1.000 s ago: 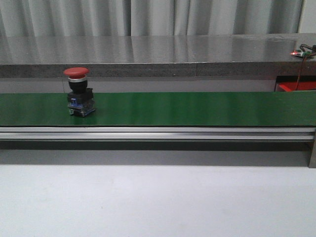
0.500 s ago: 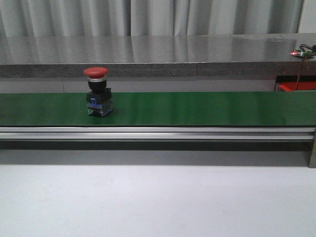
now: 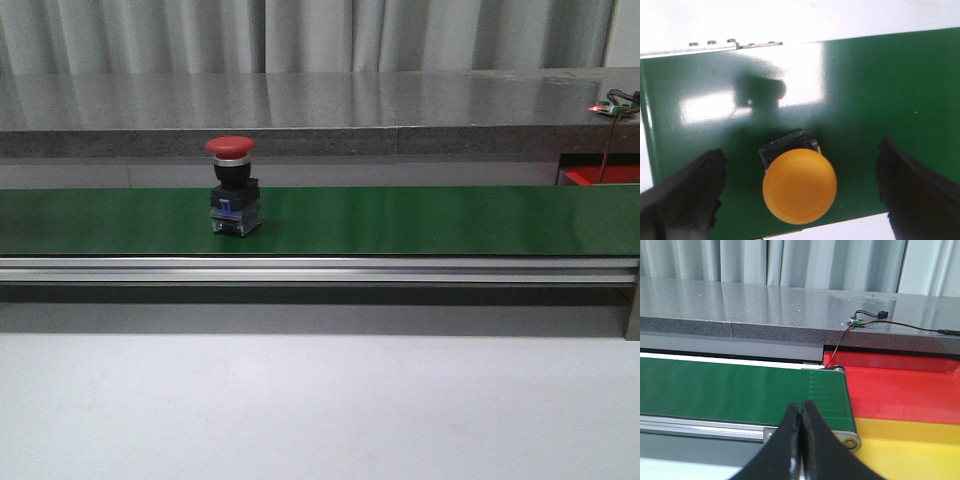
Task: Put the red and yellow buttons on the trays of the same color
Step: 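Set the yellow button on the belt and open the left gripper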
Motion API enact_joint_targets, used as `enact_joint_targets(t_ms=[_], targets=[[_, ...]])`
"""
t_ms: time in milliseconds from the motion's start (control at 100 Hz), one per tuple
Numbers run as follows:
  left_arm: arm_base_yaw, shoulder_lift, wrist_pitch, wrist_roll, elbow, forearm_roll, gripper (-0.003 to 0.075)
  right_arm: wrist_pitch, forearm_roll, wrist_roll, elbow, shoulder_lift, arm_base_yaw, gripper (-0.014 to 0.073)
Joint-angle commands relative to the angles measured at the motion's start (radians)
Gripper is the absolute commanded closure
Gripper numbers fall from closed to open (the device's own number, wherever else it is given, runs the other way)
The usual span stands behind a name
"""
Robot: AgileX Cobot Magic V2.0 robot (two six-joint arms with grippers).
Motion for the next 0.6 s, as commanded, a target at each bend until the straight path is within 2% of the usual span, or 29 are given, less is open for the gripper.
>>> enact_joint_targets(t_ms=[0, 180, 280, 420, 570, 590], targets=[[-0.006, -0.077, -0.004, -0.009, -0.049, -0.047, 0.0113, -0.073, -0.002, -0.004, -0.019, -0.019, -0.003, 0.0666], [-0.006, -0.154, -0.002, -0.012, -0.049, -0.047, 0.0123, -0.073, -0.002, -0.004, -0.019, -0.019, -0.003, 0.0666], [-0.006, -0.213, -0.009, -0.034, -0.049, -0.047, 0.0206, -0.073, -0.002, -0.004, -0.019, -0.019, -0.003, 0.0666], [-0.006, -0.304, -0.012, -0.050, -0.037, -0.065, 0.0430, -0.073, -0.002, -0.004, -0.019, -0.019, -0.003, 0.0666], [-0.006, -0.400, -0.043, -0.050, 0.027, -0.095, 0.0741, -0.073, -0.002, -0.004, -0.019, -0.019, -0.003, 0.0666], [-0.006, -0.413, -0.048, -0.050, 0.038, -0.095, 0.0737, -0.073, -0.002, -0.004, -0.019, -0.019, -0.003, 0.0666]])
